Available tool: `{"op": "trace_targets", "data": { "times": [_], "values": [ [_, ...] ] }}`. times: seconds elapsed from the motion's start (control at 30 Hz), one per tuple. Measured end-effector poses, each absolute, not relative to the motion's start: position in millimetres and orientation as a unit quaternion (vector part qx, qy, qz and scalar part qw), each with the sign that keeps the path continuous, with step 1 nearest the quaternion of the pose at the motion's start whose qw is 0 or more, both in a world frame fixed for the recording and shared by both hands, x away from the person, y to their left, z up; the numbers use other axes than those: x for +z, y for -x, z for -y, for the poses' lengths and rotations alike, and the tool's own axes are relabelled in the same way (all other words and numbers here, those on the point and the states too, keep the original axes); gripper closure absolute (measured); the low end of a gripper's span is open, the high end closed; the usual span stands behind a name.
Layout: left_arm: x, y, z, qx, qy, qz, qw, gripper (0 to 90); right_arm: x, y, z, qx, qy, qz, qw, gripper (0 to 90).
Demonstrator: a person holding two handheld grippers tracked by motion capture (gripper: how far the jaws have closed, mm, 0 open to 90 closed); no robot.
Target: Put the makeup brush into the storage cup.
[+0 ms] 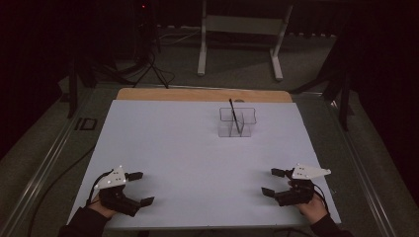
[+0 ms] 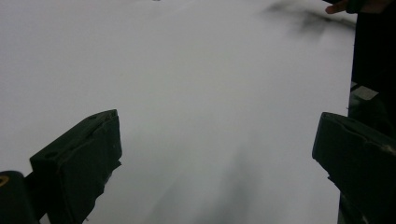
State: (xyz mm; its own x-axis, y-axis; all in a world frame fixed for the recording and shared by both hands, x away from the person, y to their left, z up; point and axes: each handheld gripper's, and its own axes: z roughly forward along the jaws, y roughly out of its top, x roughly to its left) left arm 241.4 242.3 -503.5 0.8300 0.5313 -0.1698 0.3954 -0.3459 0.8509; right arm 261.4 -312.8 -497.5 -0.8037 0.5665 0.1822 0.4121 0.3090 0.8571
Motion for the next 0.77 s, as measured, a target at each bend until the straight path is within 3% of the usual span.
{"op": "trace_targets", "data": {
  "times": [0.77],
  "values": [
    [-505,-238,-254,0.081,-0.809,-0.3,0.499,2.5,-499,-261,323,0.504,-0.319,-0.797,0.089,14.5]
  ]
}}
